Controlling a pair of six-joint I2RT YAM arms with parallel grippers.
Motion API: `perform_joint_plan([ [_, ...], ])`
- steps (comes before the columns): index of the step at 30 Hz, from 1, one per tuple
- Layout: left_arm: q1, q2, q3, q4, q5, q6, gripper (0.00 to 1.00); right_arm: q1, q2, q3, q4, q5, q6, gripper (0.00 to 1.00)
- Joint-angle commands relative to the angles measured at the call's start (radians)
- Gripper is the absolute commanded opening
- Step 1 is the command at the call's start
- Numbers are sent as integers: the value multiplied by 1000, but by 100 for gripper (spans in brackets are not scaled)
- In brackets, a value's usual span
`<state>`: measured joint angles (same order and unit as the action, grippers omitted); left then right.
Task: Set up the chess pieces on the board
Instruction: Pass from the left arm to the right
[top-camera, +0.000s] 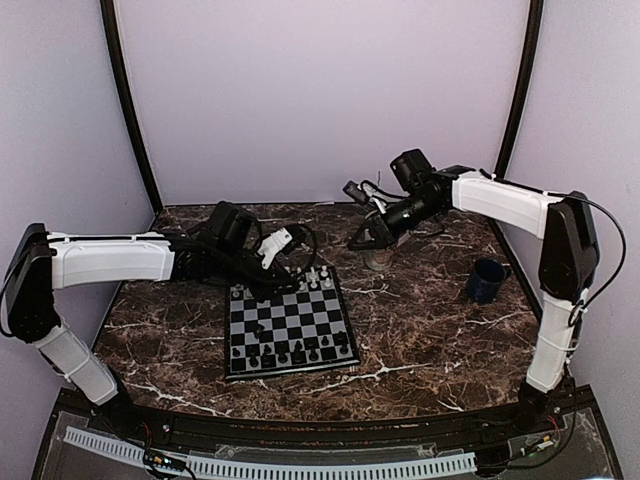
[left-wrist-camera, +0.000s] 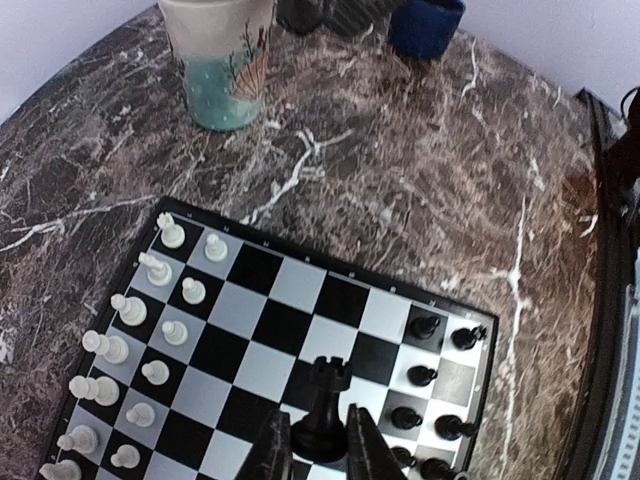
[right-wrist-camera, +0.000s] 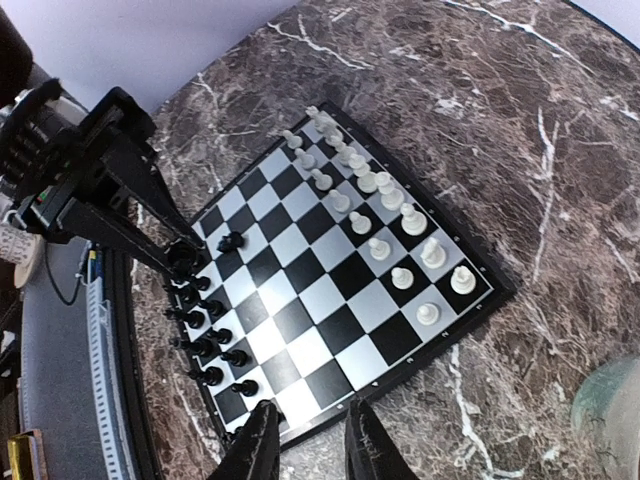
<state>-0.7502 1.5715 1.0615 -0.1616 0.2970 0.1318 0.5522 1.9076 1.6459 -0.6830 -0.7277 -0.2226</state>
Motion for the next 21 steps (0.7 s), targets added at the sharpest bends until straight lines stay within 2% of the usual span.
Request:
perform_joint_plan([
  [1,0,-70,-98,319,59,-192,17,3,14,34,30,-186,125,26],
  [7,0,-65,-129,451,68,-276,17,15,38,40,62,-265,203,31],
  [21,-3,-47,-117,464,95,-296,18,98,95,88,97,-321,268,35],
])
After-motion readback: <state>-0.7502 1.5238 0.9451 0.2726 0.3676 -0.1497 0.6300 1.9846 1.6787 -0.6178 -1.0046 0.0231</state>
